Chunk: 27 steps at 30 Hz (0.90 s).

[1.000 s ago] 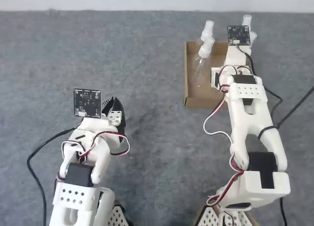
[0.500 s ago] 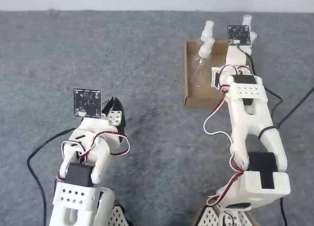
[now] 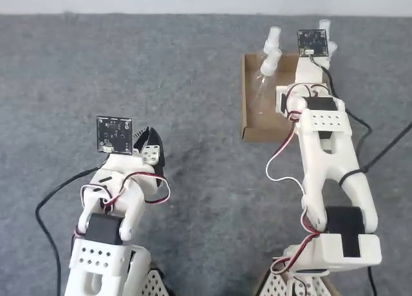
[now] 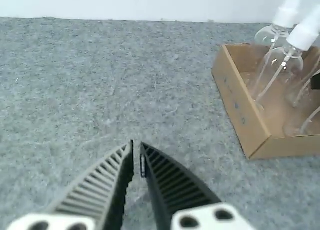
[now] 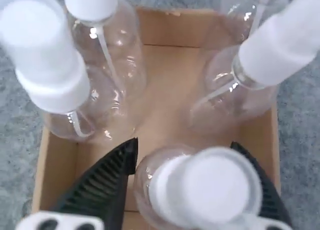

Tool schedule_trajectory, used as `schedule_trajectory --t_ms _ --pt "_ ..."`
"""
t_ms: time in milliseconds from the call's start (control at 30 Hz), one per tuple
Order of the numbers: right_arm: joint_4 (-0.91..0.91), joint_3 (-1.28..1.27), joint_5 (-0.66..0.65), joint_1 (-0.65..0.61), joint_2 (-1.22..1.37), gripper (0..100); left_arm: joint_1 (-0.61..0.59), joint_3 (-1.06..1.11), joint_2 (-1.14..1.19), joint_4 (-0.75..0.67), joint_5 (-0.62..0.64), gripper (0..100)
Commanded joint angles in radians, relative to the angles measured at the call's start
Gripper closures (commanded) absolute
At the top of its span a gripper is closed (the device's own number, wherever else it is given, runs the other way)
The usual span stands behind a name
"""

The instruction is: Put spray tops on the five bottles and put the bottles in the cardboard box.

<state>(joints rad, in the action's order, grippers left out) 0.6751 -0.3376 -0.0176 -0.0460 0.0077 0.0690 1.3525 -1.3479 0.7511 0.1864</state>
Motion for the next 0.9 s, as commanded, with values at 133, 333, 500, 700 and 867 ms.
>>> schedule_trajectory --t_ms 133,333,500,700,867 --pt "0.028 0.078 0.003 -0.001 -0.085 77.5 -0.003 -0.007 -0.018 -0.029 0.009 99" --pt "0.176 0.206 0.006 -0.007 -0.085 77.5 -0.003 0.002 -0.018 -0.035 0.008 99" --pt "0.251 0.284 0.006 -0.007 -0.085 77.5 -0.003 0.008 -0.018 -0.052 0.008 99" --pt "0.344 0.365 0.006 -0.007 -0.087 77.5 -0.003 0.008 -0.018 -0.052 0.008 99" --pt "0.409 0.390 0.003 -0.007 -0.183 77.5 -0.003 0.008 -0.018 -0.052 0.008 99"
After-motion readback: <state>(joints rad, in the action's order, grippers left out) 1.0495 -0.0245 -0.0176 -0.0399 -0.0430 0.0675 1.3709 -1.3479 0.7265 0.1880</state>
